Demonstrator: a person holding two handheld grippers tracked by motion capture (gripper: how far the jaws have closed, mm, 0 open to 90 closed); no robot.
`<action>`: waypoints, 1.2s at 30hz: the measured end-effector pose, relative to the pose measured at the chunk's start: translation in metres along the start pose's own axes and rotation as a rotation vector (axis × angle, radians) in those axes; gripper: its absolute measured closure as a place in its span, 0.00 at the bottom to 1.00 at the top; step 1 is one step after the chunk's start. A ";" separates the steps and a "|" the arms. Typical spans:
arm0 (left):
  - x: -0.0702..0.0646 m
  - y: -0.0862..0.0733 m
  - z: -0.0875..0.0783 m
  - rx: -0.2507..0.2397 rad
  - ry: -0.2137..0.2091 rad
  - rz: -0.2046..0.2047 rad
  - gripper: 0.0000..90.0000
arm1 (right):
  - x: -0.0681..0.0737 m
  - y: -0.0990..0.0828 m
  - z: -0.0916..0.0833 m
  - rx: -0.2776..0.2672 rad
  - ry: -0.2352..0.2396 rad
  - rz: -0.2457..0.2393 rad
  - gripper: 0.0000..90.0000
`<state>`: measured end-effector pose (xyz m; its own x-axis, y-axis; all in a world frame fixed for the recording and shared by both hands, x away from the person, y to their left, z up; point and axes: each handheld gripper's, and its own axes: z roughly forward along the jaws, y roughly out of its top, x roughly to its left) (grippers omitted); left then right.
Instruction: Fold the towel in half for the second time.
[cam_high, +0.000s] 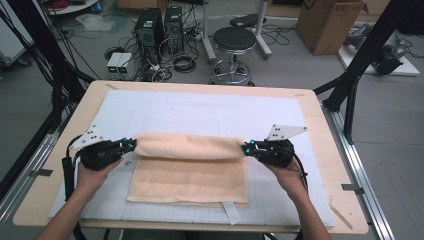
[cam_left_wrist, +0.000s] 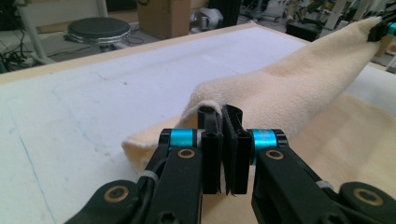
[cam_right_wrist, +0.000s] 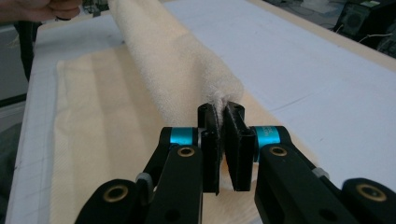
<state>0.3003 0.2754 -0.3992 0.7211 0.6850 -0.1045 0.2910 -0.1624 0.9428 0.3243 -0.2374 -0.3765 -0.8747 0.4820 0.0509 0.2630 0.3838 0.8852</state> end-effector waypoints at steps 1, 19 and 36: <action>-0.003 -0.003 -0.002 0.011 -0.003 0.014 0.96 | 0.003 -0.004 0.000 0.002 0.007 -0.003 0.95; -0.025 -0.043 -0.022 0.139 -0.069 -0.008 0.63 | 0.026 -0.054 -0.011 0.125 0.020 0.066 0.71; -0.020 -0.035 -0.009 0.179 -0.085 -0.008 0.47 | 0.037 -0.035 0.019 0.153 0.078 -0.063 0.51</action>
<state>0.2698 0.2736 -0.4275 0.7665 0.6256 -0.1450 0.3985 -0.2862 0.8714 0.2903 -0.2176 -0.4140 -0.9189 0.3926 0.0388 0.2604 0.5297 0.8073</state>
